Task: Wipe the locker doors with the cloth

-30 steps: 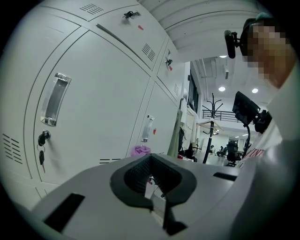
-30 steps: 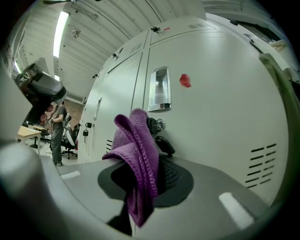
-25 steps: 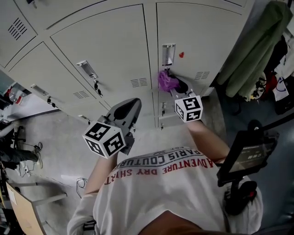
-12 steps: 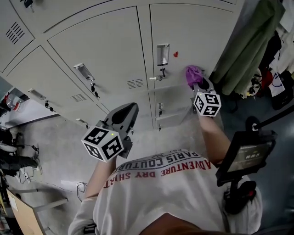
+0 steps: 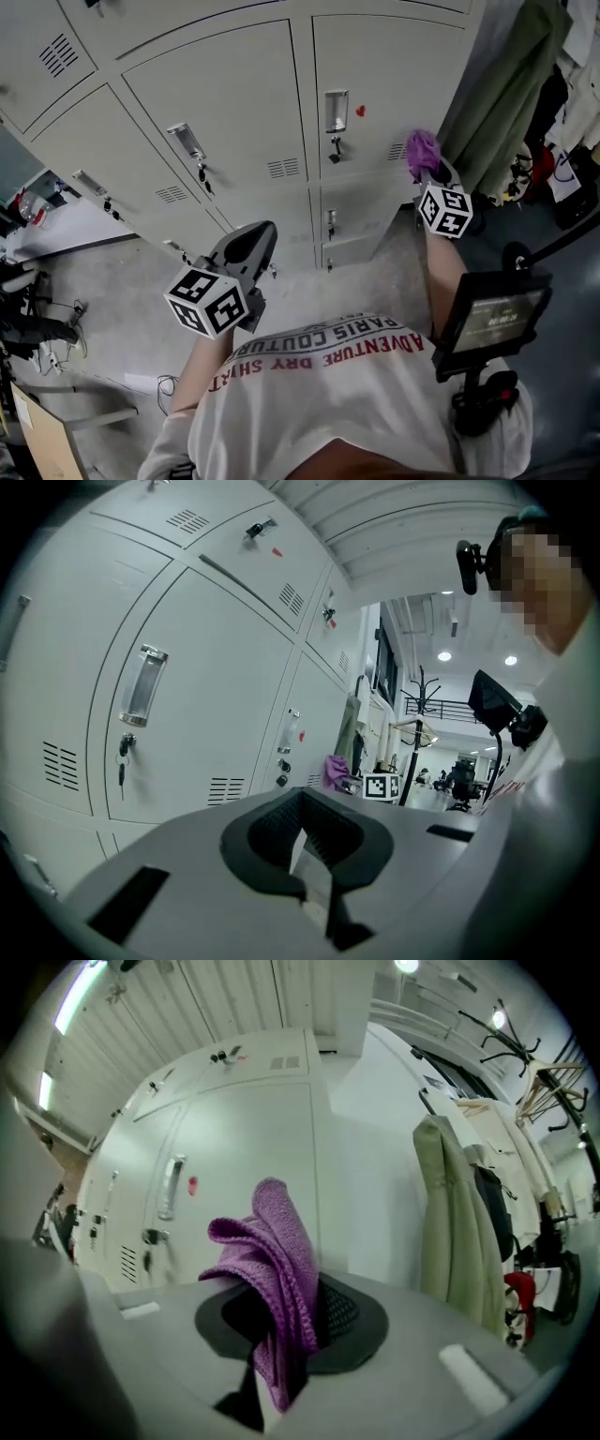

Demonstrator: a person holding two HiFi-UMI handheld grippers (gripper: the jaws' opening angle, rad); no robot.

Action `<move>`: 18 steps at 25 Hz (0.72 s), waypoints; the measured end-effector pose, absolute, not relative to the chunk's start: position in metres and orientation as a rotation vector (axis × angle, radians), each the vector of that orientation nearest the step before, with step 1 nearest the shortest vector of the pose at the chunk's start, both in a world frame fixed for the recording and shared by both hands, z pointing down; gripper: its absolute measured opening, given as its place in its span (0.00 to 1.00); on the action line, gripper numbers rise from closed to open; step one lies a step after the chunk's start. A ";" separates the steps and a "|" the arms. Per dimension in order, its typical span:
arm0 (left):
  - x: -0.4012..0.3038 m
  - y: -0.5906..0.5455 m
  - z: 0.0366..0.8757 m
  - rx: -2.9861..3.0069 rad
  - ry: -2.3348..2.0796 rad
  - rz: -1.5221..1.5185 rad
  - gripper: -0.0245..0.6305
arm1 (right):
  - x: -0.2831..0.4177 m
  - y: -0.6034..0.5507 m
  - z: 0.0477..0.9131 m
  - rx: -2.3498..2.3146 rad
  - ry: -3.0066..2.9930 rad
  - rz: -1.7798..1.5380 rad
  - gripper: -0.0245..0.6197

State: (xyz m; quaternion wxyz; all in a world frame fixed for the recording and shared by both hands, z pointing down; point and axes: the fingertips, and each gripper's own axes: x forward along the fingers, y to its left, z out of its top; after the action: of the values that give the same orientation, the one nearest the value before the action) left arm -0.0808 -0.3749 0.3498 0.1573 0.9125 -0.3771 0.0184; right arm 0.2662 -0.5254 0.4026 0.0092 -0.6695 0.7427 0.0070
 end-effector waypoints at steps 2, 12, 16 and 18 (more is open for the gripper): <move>-0.087 -0.358 0.350 2.622 -1.071 0.046 0.04 | 0.228 -0.493 0.384 -1.949 2.403 0.018 0.15; -0.118 -0.249 0.348 2.765 -0.945 0.027 0.04 | 0.036 -0.276 0.343 -1.463 2.702 -0.117 0.15; -0.118 -0.213 0.358 2.758 -0.879 0.012 0.04 | 0.006 -0.210 0.358 -1.466 2.755 -0.147 0.15; -0.110 -0.196 0.368 2.753 -0.836 0.045 0.04 | -0.005 -0.185 0.377 -1.510 2.799 -0.155 0.15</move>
State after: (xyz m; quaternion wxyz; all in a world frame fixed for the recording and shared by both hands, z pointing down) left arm -0.1101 -0.1957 0.3685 0.1319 0.9484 -0.2879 0.0157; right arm -0.0045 -0.1850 0.3765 -0.0213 -0.4740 0.8789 -0.0488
